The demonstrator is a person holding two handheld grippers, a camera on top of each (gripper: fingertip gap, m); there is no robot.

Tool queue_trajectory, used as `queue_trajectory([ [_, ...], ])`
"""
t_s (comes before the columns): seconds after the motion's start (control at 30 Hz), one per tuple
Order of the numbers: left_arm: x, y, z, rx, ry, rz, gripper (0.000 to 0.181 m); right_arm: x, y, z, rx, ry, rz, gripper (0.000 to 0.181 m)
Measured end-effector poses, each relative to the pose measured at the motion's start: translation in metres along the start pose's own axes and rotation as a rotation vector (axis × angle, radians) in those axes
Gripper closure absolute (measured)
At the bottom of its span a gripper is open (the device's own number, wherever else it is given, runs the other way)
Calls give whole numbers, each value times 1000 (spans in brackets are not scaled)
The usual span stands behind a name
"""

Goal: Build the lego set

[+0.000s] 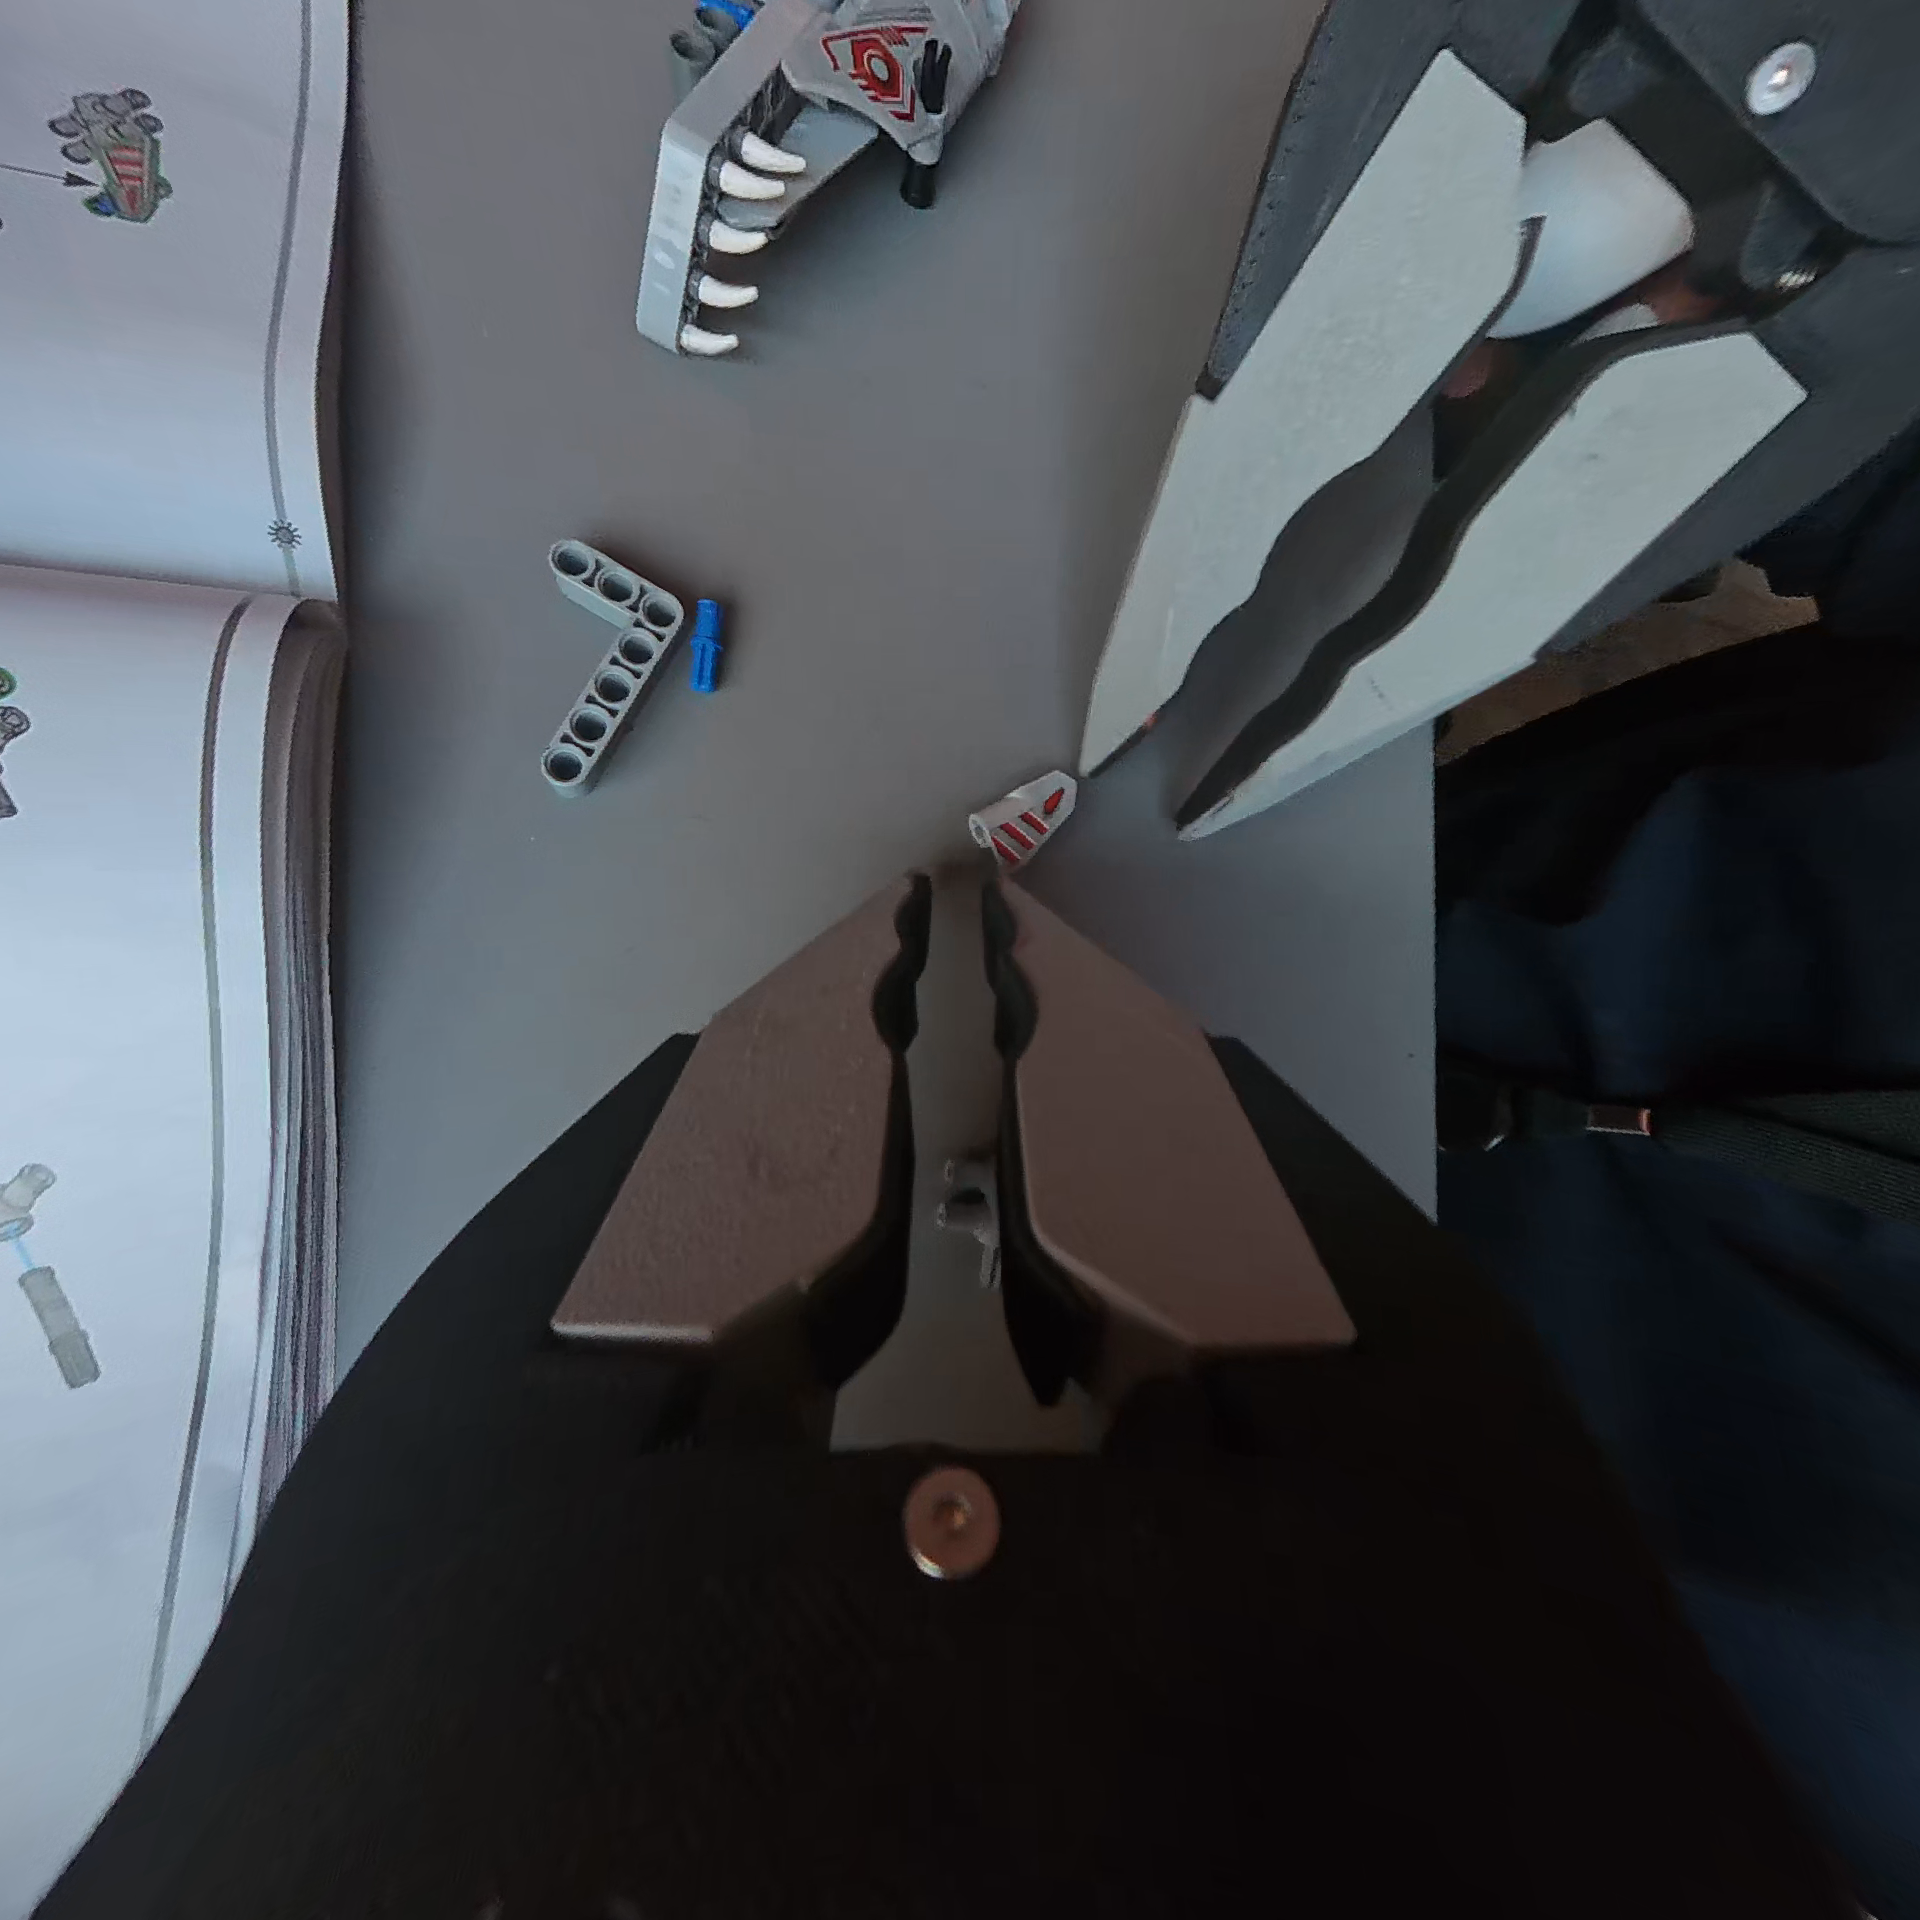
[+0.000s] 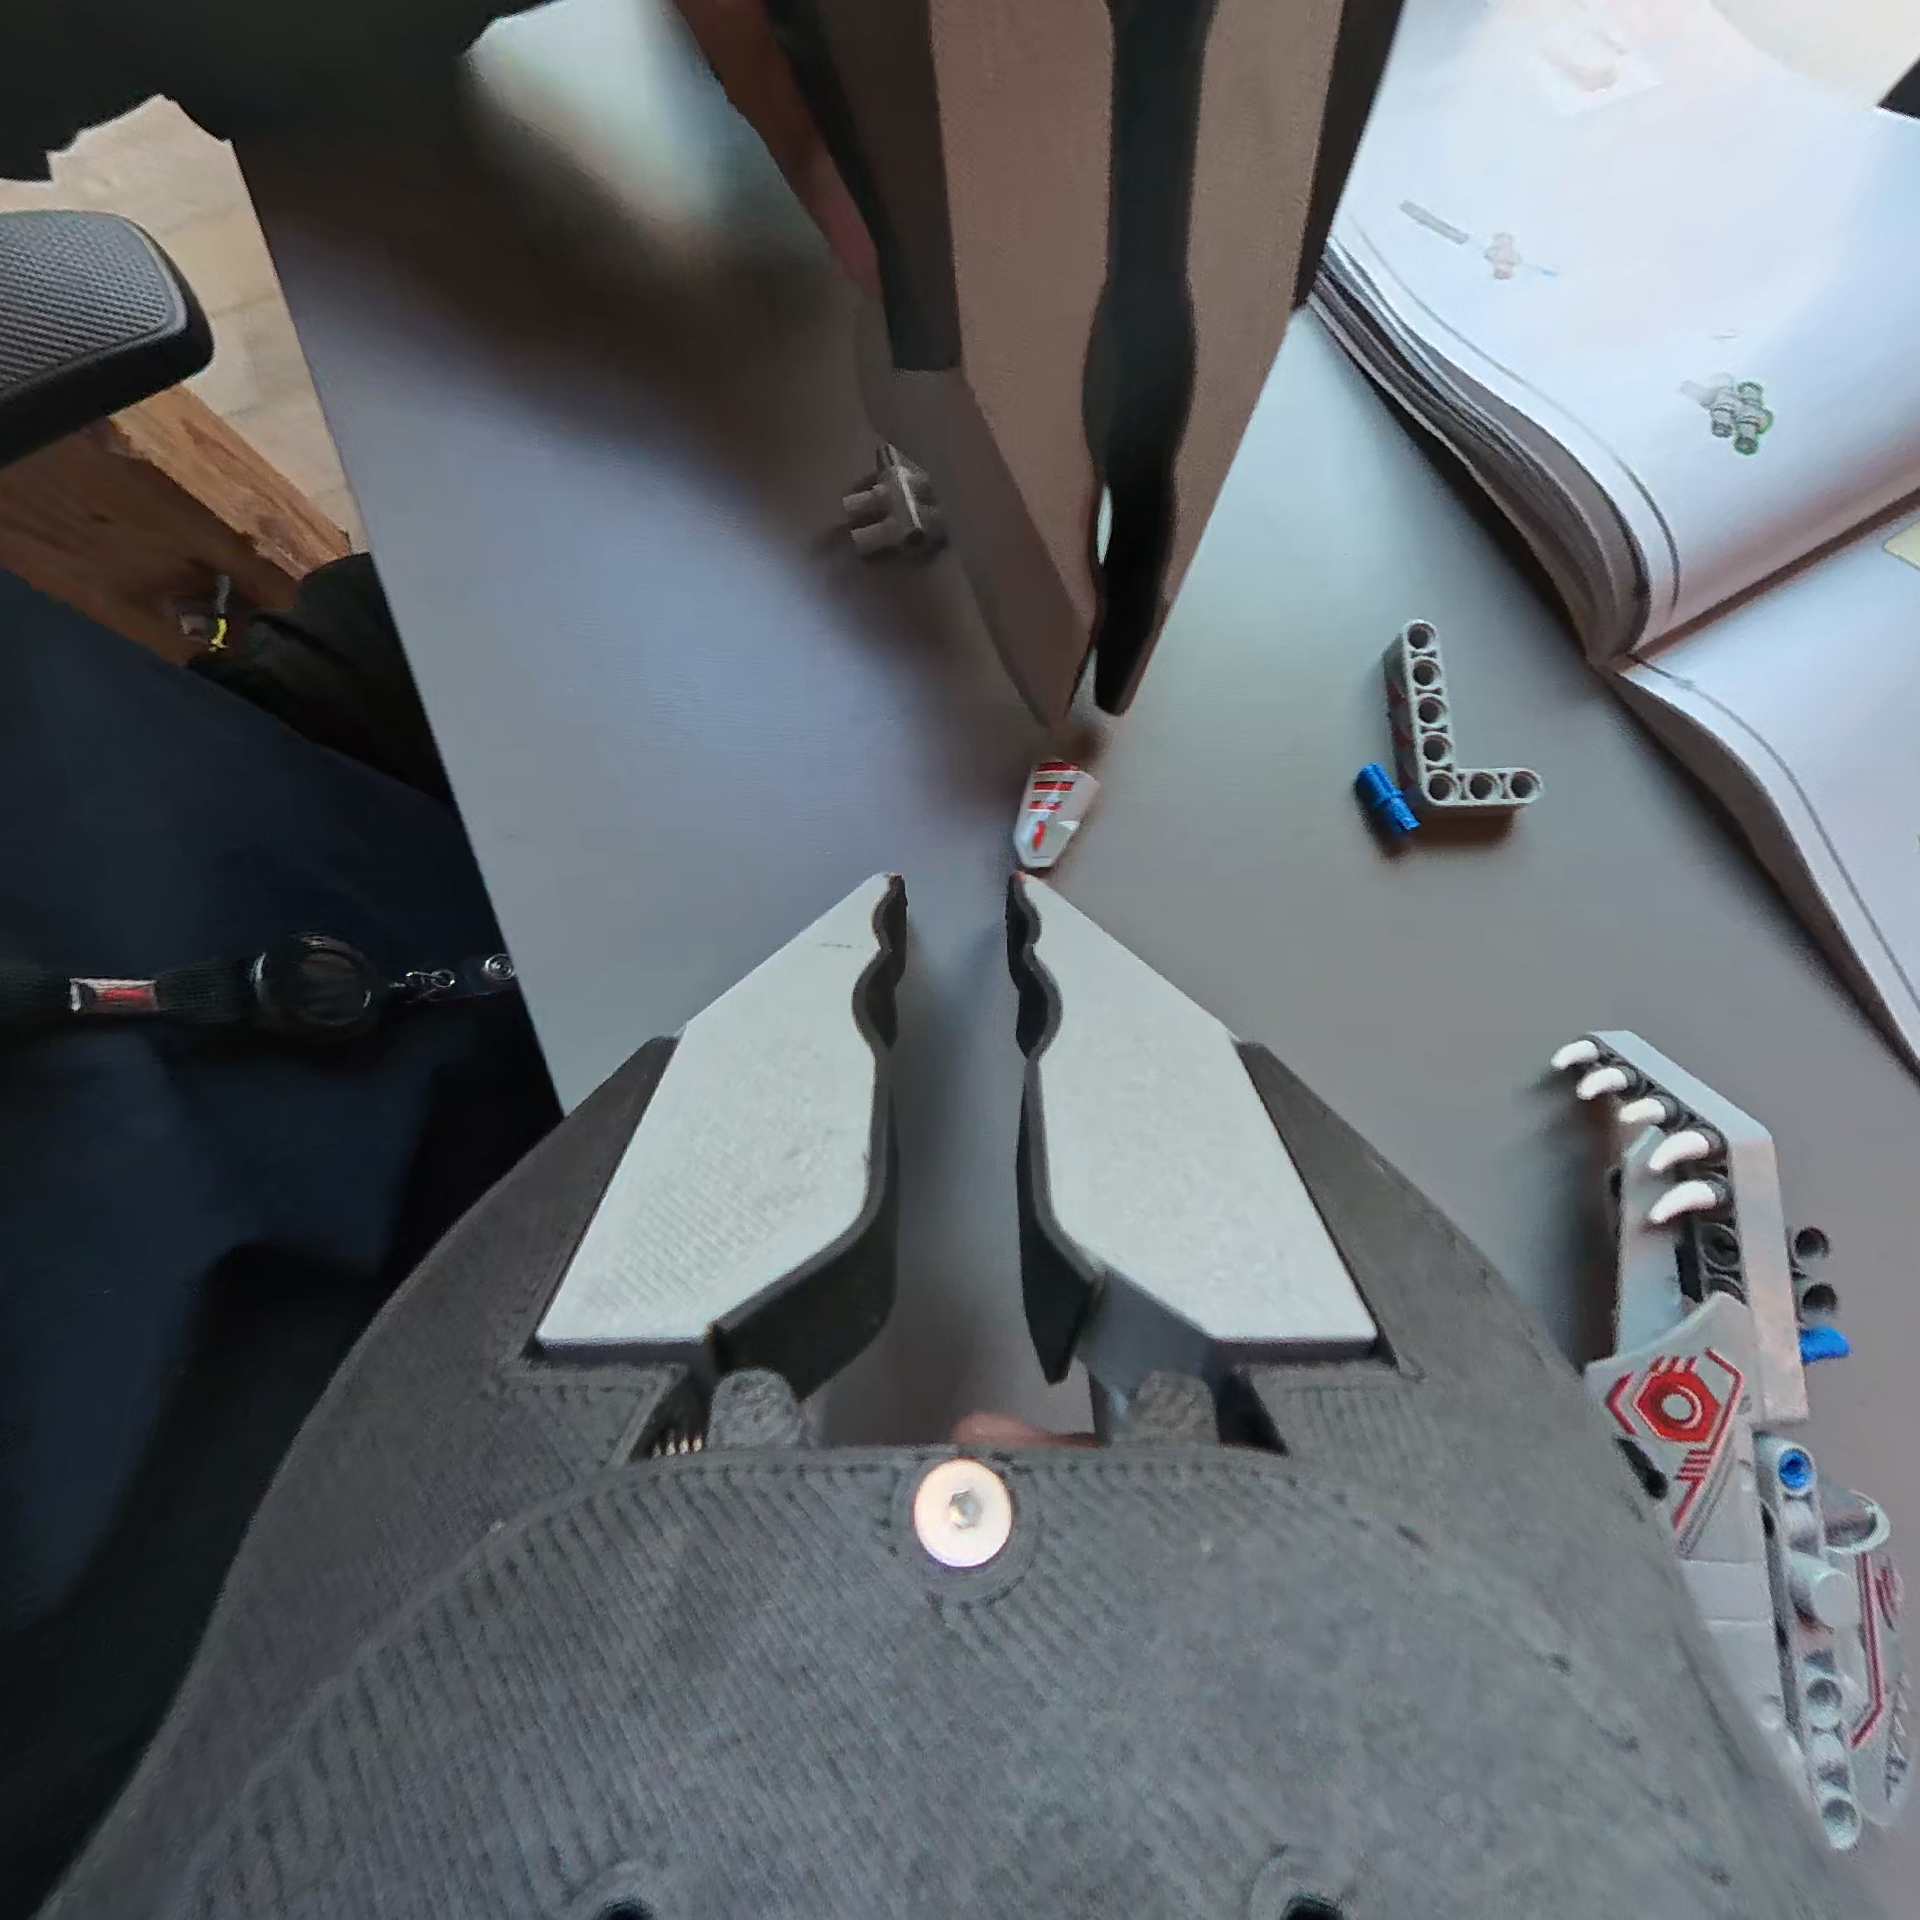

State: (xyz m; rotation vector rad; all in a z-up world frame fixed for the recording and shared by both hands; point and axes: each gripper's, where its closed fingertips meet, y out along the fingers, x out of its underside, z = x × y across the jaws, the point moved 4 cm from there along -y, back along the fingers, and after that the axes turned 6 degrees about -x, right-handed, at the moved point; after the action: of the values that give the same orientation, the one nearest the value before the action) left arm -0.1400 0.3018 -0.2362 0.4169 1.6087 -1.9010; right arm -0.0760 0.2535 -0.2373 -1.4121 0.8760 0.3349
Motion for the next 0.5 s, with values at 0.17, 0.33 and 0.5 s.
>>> queue_trajectory([
  [0.17,-1,-3,0,25,-18,16,174,3,0,9,26,44,8,165],
  [0.33,2,1,3,28,3,-12,174,4,1,10,24,51,19,165],
  [0.5,2,3,7,42,15,-15,174,3,2,11,14,53,34,165],
])
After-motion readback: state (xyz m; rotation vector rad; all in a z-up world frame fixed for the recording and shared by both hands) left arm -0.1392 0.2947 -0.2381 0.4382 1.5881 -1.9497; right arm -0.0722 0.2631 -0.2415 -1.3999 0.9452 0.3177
